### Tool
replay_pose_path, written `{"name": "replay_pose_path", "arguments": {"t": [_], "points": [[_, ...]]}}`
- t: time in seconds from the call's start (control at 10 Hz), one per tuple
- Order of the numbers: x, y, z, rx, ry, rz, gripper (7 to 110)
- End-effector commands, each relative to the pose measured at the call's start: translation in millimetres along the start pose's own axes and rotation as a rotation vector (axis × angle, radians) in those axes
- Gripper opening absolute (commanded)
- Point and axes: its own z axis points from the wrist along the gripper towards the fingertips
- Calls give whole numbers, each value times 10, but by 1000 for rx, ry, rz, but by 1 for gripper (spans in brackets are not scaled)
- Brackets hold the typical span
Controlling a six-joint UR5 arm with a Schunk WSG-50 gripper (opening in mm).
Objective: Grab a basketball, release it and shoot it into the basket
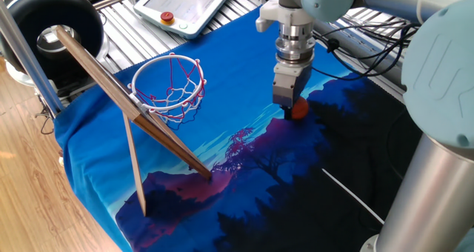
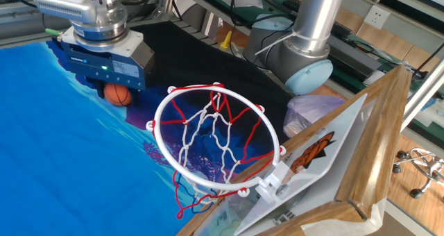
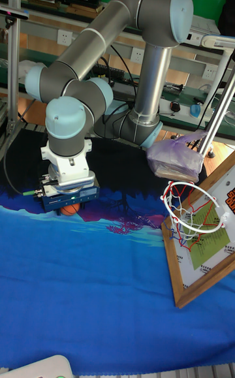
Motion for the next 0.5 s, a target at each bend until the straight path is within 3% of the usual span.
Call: {"name": "replay_pose_path", "arguments": {"t": [0.0, 0.4], "points": [[59, 7, 2, -8, 17, 0, 66], [52, 10, 29, -12, 14, 3, 66]]}}
